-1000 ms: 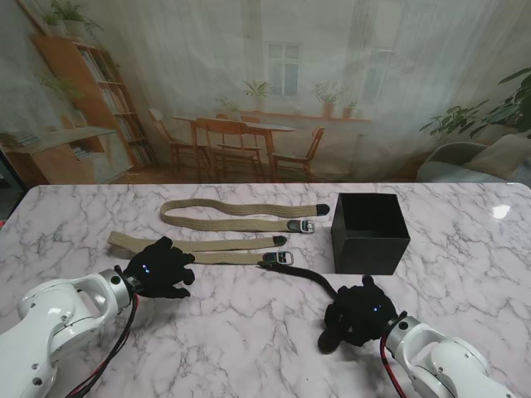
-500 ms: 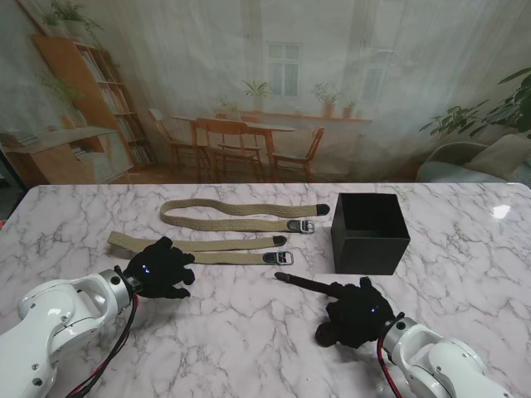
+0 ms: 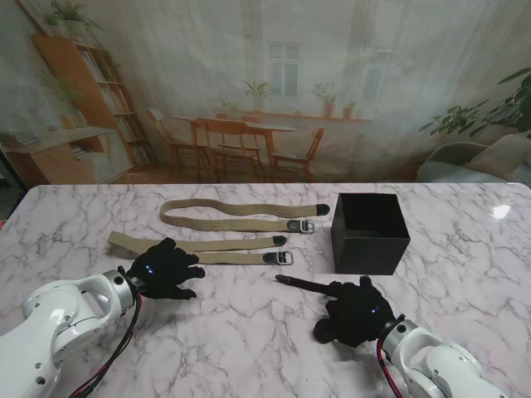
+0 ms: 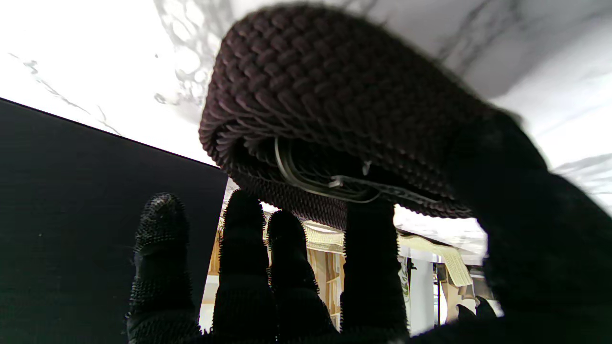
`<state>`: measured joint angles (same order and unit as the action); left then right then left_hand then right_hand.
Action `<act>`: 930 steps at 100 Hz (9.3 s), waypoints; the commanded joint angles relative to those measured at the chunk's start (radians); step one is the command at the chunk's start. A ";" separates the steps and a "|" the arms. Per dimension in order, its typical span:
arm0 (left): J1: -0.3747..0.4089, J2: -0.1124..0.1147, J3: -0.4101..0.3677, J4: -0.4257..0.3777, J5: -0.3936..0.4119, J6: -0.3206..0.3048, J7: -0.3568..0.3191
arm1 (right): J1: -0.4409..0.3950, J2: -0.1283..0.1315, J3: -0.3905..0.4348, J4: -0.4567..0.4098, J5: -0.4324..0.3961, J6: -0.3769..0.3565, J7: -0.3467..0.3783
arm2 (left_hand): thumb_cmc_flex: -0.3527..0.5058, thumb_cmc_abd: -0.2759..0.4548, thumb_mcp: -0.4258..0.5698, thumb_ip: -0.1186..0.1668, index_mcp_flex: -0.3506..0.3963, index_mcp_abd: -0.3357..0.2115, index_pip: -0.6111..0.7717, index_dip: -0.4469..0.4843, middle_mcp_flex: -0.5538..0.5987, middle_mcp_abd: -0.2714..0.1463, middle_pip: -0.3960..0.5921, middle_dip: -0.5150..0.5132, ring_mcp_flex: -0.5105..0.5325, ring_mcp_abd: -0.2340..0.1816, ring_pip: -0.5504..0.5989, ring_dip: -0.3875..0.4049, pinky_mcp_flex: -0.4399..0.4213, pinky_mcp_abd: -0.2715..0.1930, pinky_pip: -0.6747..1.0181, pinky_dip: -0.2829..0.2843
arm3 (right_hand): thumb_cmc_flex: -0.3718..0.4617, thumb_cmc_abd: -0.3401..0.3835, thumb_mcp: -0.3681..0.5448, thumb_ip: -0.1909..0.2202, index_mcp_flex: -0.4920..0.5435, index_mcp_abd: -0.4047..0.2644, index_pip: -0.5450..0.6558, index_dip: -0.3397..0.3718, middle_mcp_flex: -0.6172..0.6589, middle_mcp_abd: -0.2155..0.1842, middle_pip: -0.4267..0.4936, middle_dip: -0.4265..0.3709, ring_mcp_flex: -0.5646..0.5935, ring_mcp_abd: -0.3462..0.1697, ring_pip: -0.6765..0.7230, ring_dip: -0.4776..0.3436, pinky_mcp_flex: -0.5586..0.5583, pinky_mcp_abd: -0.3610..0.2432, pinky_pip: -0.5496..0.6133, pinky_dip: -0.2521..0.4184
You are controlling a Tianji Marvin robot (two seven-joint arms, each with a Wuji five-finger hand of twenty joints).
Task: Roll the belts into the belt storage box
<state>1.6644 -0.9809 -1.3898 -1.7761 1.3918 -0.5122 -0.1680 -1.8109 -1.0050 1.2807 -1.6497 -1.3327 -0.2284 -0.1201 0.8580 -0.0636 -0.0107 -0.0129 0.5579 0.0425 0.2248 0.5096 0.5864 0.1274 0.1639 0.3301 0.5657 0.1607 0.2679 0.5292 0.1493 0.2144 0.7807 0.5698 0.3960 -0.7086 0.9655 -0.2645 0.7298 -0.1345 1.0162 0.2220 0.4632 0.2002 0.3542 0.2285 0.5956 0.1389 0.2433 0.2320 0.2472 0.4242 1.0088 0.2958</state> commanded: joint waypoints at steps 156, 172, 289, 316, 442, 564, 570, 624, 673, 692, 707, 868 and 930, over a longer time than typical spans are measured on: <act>-0.566 -0.037 0.700 0.384 -0.449 0.211 -0.075 | 0.019 0.007 -0.052 0.033 0.011 -0.155 -0.093 | -0.040 -0.076 0.001 0.008 -0.334 0.070 -0.212 -0.225 -0.353 0.075 -0.080 -0.169 -0.058 0.020 -0.003 -0.020 -0.014 -0.007 -0.015 -0.003 | 0.009 0.095 0.083 0.023 0.111 -0.153 0.294 0.027 -0.068 -0.022 0.038 0.007 -0.072 -0.036 0.014 -0.022 -0.056 -0.070 0.006 0.010; -0.612 -0.048 0.770 0.432 -0.479 0.241 -0.047 | 0.019 0.008 -0.056 0.031 0.010 -0.164 -0.098 | 0.040 -0.048 0.006 0.007 -0.323 0.029 -0.149 -0.172 -0.357 0.063 -0.041 -0.142 -0.068 0.010 0.009 -0.008 -0.011 -0.017 0.011 0.004 | 0.008 0.095 0.083 0.022 0.111 -0.154 0.294 0.027 -0.065 -0.026 0.036 0.006 -0.072 -0.037 0.012 -0.023 -0.057 -0.070 0.005 0.008; -0.620 -0.045 0.804 0.471 -0.413 0.233 0.024 | 0.025 0.005 -0.080 0.049 0.006 -0.112 -0.154 | 0.266 -0.101 0.048 0.008 0.020 -0.017 0.547 0.259 -0.208 0.031 0.075 0.021 -0.038 -0.002 0.087 0.063 0.014 -0.032 0.137 0.043 | 0.009 0.094 0.084 0.019 0.115 -0.156 0.292 0.024 -0.081 0.013 0.037 0.007 -0.169 -0.004 -0.030 -0.045 -0.128 -0.103 -0.032 -0.020; -0.642 -0.065 0.846 0.494 -0.477 0.276 0.041 | 0.026 0.005 -0.081 0.049 0.009 -0.121 -0.148 | 0.115 -0.054 0.008 0.014 -0.180 0.051 0.009 -0.076 -0.238 0.041 0.043 -0.015 -0.041 0.056 0.104 0.072 0.020 -0.022 0.151 0.052 | 0.008 0.096 0.085 0.019 0.113 -0.158 0.291 0.024 -0.077 -0.002 0.037 0.007 -0.170 -0.007 -0.033 -0.048 -0.136 -0.101 -0.038 -0.027; -0.812 -0.171 1.050 0.646 -0.660 0.380 0.090 | 0.032 0.005 -0.086 0.052 0.039 -0.175 -0.116 | 0.150 -0.026 0.024 0.010 -0.368 -0.040 -0.226 -0.274 -0.417 0.073 -0.029 -0.141 -0.080 0.040 0.084 0.041 -0.001 -0.032 0.132 0.024 | 0.006 0.093 0.089 0.018 0.115 -0.172 0.287 0.031 -0.060 -0.027 0.024 0.000 -0.162 -0.022 -0.044 -0.056 -0.140 -0.102 -0.044 -0.043; -0.765 -0.124 0.994 0.567 -0.582 0.352 0.071 | 0.017 0.007 -0.104 0.025 0.033 -0.214 -0.124 | 0.155 0.003 -0.001 0.007 -0.255 -0.037 -0.071 -0.146 -0.409 0.052 -0.011 -0.123 -0.100 0.046 0.084 0.047 -0.014 -0.032 0.115 0.043 | 0.008 0.101 0.071 0.015 0.094 -0.193 0.209 0.011 -0.037 -0.028 0.015 -0.001 -0.148 -0.016 -0.047 -0.057 -0.129 -0.105 -0.052 -0.053; -0.736 -0.106 0.952 0.540 -0.550 0.346 0.063 | 0.023 0.009 -0.111 0.034 0.017 -0.196 -0.145 | 0.150 0.003 -0.001 0.007 -0.255 -0.026 -0.069 -0.142 -0.406 0.055 -0.011 -0.123 -0.098 0.047 0.084 0.047 -0.013 -0.032 0.115 0.043 | 0.010 0.095 0.070 0.015 0.117 -0.182 0.214 0.016 -0.042 -0.007 0.017 0.000 -0.152 -0.001 -0.047 -0.057 -0.131 -0.099 -0.054 -0.054; -0.550 -0.037 0.693 0.391 -0.358 0.260 0.001 | 0.030 0.006 -0.141 0.059 -0.019 -0.007 -0.186 | 0.115 0.004 -0.004 0.006 -0.220 0.008 -0.075 -0.133 -0.376 0.060 -0.021 -0.122 -0.092 0.053 0.075 0.044 -0.011 -0.022 0.112 0.043 | 0.027 0.117 0.041 0.016 0.097 -0.167 0.212 0.031 -0.105 0.026 0.017 -0.002 -0.152 0.071 -0.142 -0.113 -0.157 -0.084 -0.076 -0.073; -0.399 -0.020 0.497 0.274 -0.236 0.185 0.003 | -0.008 -0.028 -0.120 0.023 0.135 0.158 -0.038 | 0.093 0.010 -0.005 0.005 -0.191 0.017 -0.078 -0.130 -0.356 0.061 -0.032 -0.122 -0.089 0.054 0.066 0.040 -0.015 -0.014 0.104 0.040 | 0.096 0.095 0.035 0.014 0.094 -0.068 0.242 0.047 -0.148 0.020 0.012 -0.005 -0.142 0.201 -0.234 -0.170 -0.125 0.221 -0.243 -0.233; -0.389 -0.020 0.483 0.263 -0.229 0.177 0.006 | 0.000 -0.033 -0.125 0.038 0.181 0.182 -0.016 | 0.088 0.008 -0.005 0.005 -0.171 0.020 -0.072 -0.127 -0.350 0.062 -0.037 -0.121 -0.088 0.056 0.063 0.040 -0.015 -0.013 0.102 0.040 | 0.121 0.095 0.034 0.015 0.090 -0.027 0.257 0.044 -0.172 0.016 0.046 0.007 -0.096 0.133 -0.132 -0.113 -0.001 0.257 -0.127 -0.196; -0.389 -0.020 0.482 0.258 -0.228 0.176 0.003 | 0.015 -0.034 -0.136 0.066 0.186 0.175 -0.040 | 0.087 0.008 -0.005 0.005 -0.150 0.023 -0.064 -0.122 -0.346 0.063 -0.041 -0.121 -0.088 0.055 0.062 0.039 -0.017 -0.011 0.099 0.039 | 0.128 0.089 0.049 0.014 0.095 -0.006 0.270 0.034 -0.167 0.015 0.081 0.018 -0.012 0.050 0.083 0.008 0.214 0.142 0.049 -0.107; -0.650 -0.058 0.838 0.449 -0.464 0.232 0.010 | 0.219 -0.010 -0.270 0.230 0.202 -0.348 -0.140 | 0.168 -0.066 0.016 0.013 -0.137 -0.125 0.000 -0.094 -0.338 0.036 -0.009 -0.113 -0.065 0.012 0.038 0.024 -0.016 -0.009 0.068 0.031 | 0.178 -0.046 0.163 -0.020 0.171 0.098 0.305 -0.044 -0.045 -0.022 0.208 0.072 0.283 -0.130 0.306 0.140 0.529 -0.464 0.233 0.008; -0.672 -0.055 0.885 0.456 -0.456 0.234 0.005 | 0.213 -0.003 -0.279 0.228 0.136 -0.285 -0.225 | 0.295 -0.164 0.072 0.011 0.080 -0.037 0.577 0.234 -0.209 0.033 0.079 0.002 -0.057 0.000 0.075 0.051 0.005 -0.028 0.115 0.043 | 0.128 -0.018 0.161 -0.016 0.152 0.021 0.310 -0.031 -0.033 -0.033 0.197 0.070 0.183 -0.103 0.281 0.137 0.384 -0.354 0.208 0.019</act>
<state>0.9885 -1.0429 -0.4955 -1.3070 0.9229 -0.2702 -0.1340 -1.5895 -1.0135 1.0055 -1.4217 -1.1727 -0.5411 -0.3236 1.0933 -0.2156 0.0319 -0.0129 0.5916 -0.0222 0.7584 0.7236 0.3532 0.1567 0.2243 0.3154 0.4982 0.1667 0.3300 0.5687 0.1542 0.1782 0.8704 0.5963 0.4452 -0.7780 0.9904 -0.3091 0.8287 0.1041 1.2189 0.1612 0.4280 0.1857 0.5550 0.2917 0.8203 -0.0058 0.5397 0.3690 0.6711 0.0835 1.2195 0.3048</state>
